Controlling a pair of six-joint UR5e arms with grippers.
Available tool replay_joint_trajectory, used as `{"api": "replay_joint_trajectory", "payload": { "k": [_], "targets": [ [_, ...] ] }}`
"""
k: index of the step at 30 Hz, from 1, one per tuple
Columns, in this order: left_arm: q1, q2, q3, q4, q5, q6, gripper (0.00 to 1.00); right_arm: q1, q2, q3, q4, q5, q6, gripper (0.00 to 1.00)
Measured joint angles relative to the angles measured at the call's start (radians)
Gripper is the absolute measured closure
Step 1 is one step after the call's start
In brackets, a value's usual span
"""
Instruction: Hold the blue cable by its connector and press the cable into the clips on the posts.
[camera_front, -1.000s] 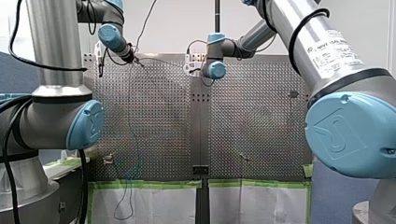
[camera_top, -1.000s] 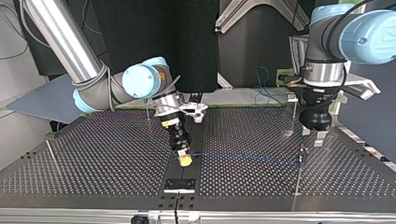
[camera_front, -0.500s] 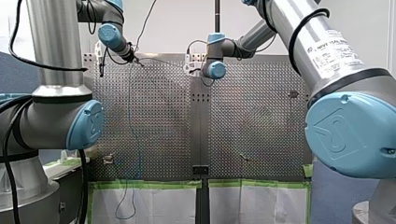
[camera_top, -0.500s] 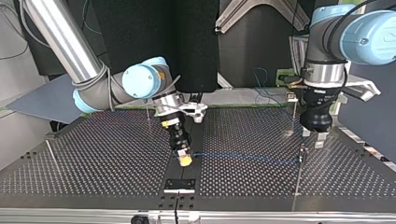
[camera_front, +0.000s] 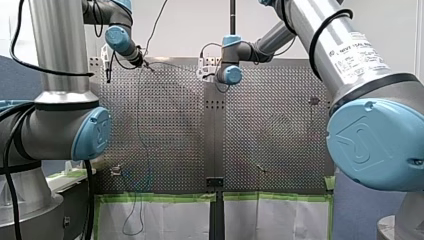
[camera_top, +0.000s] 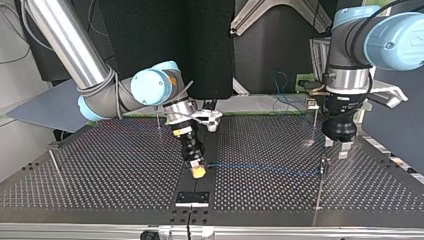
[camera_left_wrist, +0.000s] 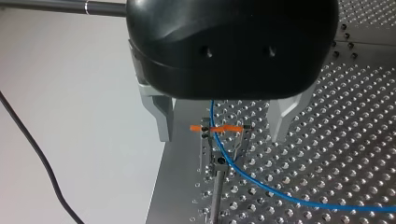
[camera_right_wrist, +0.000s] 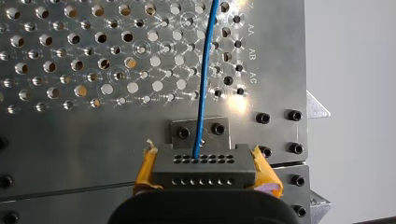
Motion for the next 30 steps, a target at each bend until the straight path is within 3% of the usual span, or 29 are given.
{"api": "replay_joint_trajectory", "payload": {
  "k": [8,15,21,30],
  "targets": [
    [-0.009,0.000,0.000,0.001,0.015,0.009,0.00,0.000,0.000,0.000,0.001,0.000,-0.001,1.00],
    [-0.024,0.000,0.000,0.002,0.076,0.054,0.00,-0.001,0.000,0.000,0.004,0.002,0.001,1.00],
    [-0.037,-0.001,0.000,0.009,0.125,0.052,0.00,-0.001,0.000,0.000,0.005,0.002,0.001,1.00],
    [-0.046,-0.005,0.007,0.040,0.121,0.040,0.00,-0.020,-0.001,-0.016,0.010,-0.013,0.023,1.00]
  ]
}}
